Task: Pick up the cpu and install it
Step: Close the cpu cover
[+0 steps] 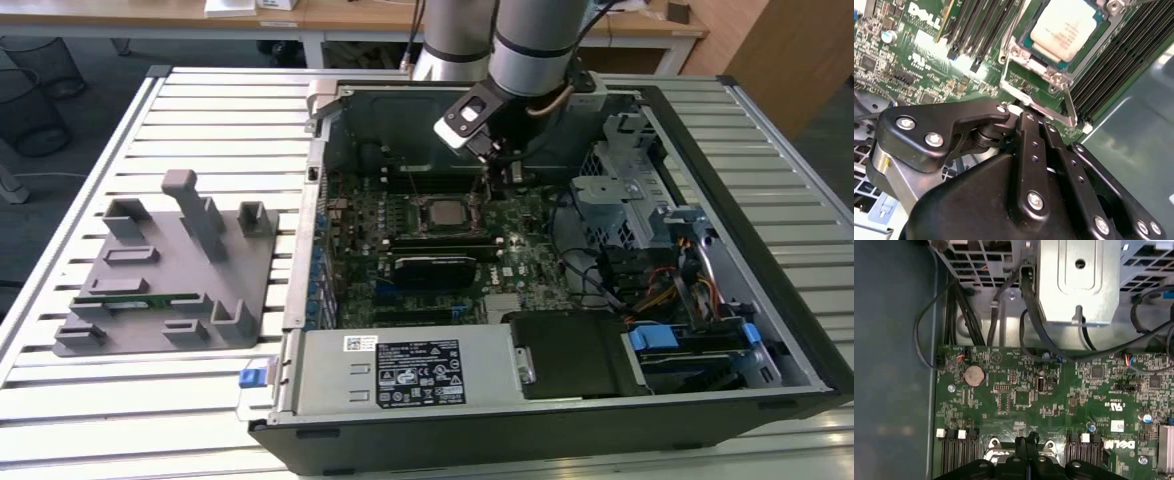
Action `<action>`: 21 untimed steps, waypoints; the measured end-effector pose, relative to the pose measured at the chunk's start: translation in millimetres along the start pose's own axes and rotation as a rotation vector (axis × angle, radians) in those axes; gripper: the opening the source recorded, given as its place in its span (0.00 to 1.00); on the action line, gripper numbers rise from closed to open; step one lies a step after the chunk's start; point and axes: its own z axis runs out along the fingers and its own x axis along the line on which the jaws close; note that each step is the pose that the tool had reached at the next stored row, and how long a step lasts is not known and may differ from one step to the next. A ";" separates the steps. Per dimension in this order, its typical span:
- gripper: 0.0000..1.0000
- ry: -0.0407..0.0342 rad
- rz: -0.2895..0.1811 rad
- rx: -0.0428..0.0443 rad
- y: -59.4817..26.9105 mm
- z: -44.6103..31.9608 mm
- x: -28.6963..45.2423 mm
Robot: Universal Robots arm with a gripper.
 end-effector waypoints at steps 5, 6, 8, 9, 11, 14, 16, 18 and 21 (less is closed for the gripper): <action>0.11 0.0000 -0.001 0.0000 -7.0 2.8 0.2; 0.11 0.0001 -0.001 0.0000 -8.0 3.4 0.2; 0.11 0.0000 -0.001 0.0000 -9.5 4.2 0.2; 0.11 0.0000 -0.001 0.0000 -10.2 4.7 0.2; 0.11 0.0001 -0.002 0.0000 -11.6 5.6 0.3; 0.11 0.0000 -0.002 0.0000 -13.3 6.8 0.4; 0.11 0.0000 -0.002 0.0000 -14.5 7.9 0.4; 0.11 0.0000 -0.002 0.0000 -16.5 9.4 0.4; 0.11 0.0001 -0.003 0.0000 -21.0 12.1 0.5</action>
